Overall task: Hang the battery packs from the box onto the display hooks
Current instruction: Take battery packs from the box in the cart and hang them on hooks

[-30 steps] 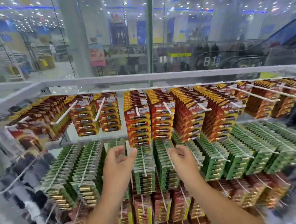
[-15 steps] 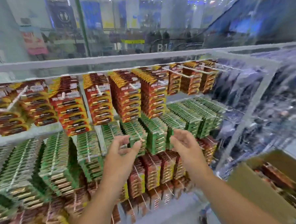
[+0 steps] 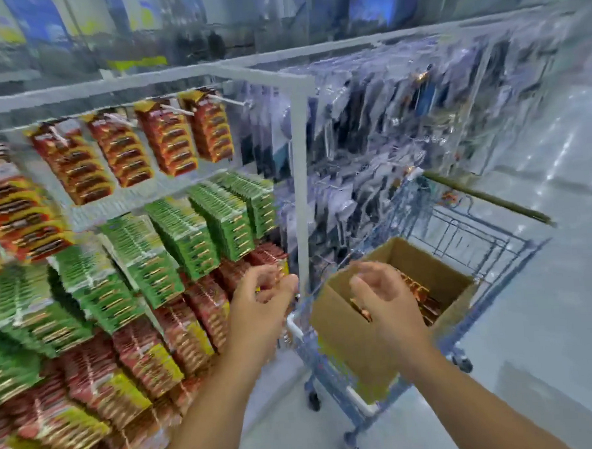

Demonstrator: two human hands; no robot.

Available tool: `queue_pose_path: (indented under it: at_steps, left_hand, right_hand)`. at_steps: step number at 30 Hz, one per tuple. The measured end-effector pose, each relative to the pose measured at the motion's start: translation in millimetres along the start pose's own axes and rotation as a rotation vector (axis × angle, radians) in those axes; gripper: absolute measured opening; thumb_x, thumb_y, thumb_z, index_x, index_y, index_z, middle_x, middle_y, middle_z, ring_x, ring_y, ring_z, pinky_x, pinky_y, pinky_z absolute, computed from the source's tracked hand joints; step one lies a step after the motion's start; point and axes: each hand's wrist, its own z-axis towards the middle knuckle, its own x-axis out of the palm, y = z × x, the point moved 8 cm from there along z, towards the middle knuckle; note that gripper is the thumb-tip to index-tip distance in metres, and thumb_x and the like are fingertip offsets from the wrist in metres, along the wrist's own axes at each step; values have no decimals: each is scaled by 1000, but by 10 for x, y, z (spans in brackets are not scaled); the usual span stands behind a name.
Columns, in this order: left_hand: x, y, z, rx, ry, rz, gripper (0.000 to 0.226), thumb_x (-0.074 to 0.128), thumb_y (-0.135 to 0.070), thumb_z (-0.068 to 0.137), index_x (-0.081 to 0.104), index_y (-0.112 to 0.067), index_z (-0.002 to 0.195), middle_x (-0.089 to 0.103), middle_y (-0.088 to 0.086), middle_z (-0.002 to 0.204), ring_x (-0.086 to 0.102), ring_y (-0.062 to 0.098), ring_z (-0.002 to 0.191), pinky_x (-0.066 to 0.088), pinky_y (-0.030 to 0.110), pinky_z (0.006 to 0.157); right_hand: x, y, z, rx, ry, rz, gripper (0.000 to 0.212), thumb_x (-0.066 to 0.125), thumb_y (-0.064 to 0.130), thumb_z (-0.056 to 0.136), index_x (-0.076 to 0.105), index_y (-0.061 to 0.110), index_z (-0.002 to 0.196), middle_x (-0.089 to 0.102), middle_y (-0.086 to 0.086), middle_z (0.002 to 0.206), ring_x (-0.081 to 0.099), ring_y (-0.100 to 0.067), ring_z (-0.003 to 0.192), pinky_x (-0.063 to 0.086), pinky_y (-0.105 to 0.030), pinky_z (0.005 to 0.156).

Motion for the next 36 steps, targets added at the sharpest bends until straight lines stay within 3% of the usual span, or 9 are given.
queue_pose_path:
  at_steps: [2, 4, 6, 8, 13, 17, 26, 33, 36]
  left_hand:
    - [463, 6, 63, -29, 29, 4, 25, 72, -33, 97, 62, -26, 119, 63, -13, 118, 60, -6, 94, 42, -1, 64]
    - [833, 51, 174, -58, 46, 7, 24, 71, -37, 97, 61, -30, 117, 64, -12, 115, 64, 2, 90, 45, 5, 57]
    - [1162, 111, 326, -86, 67, 28, 20, 72, -43, 95, 60, -38, 110, 65, -13, 112, 67, 8, 85, 50, 19, 59]
    - [1442, 243, 527, -110, 67, 19, 18, 74, -42, 94, 60, -40, 106, 64, -14, 112, 67, 10, 91, 55, 30, 72]
    - [2097, 652, 1087, -166, 131, 38, 19, 71, -40, 97, 60, -35, 112, 62, -17, 114, 61, -12, 76, 48, 22, 62]
    - [2570, 996, 1492, -248, 164, 72, 26, 70, -41, 97, 59, -32, 118, 60, -15, 118, 59, -7, 87, 45, 22, 69]
    - [3201, 1781, 1958, -481, -13, 109, 38, 71, -46, 95, 60, -29, 126, 61, -11, 122, 57, -6, 94, 43, 16, 72]
    - [3542, 2467, 1961, -709, -312, 139, 39, 70, -45, 96, 61, -25, 128, 62, -8, 121, 55, -5, 91, 40, 9, 68]
    - [3694, 2824, 1908, -802, -411, 149, 38, 69, -47, 97, 63, -25, 127, 62, -10, 117, 58, 7, 100, 42, 20, 76]
  right_hand:
    - [-441, -103, 208, 16, -26, -22, 17, 71, 21, 99, 69, 31, 113, 68, 7, 97, 66, -10, 93, 50, -23, 83]
    - [-765, -209, 441, 29, -46, -44, 20, 72, 18, 98, 69, 28, 115, 69, 5, 98, 66, -10, 93, 52, -30, 87]
    - [-1012, -332, 703, 33, -65, -64, 21, 71, 13, 98, 68, 22, 117, 69, 3, 98, 66, -16, 93, 55, -38, 88]
    - [-1181, -480, 960, 42, -60, -98, 21, 72, 15, 98, 69, 21, 118, 70, 5, 96, 68, -25, 98, 56, -44, 90]
    - [-1474, -919, 1526, 102, -11, -231, 20, 73, 25, 97, 68, 33, 115, 69, 15, 93, 66, -12, 95, 54, -27, 84]
    - [-1650, -1254, 1899, 165, 93, -354, 23, 76, 22, 95, 66, 37, 109, 72, 7, 100, 65, -2, 89, 50, -15, 79]
    - [-1832, -2434, 2769, 304, 575, -615, 31, 77, 20, 94, 63, 36, 116, 66, 4, 107, 63, -3, 99, 50, -15, 83]
    - [-1802, -3518, 3118, 372, 1107, -832, 43, 71, 45, 96, 56, 37, 135, 58, 20, 120, 59, -1, 111, 46, -16, 88]
    - [-1729, -3942, 3075, 366, 1326, -944, 51, 67, 50, 97, 52, 33, 142, 57, 15, 128, 57, -9, 120, 44, -22, 91]
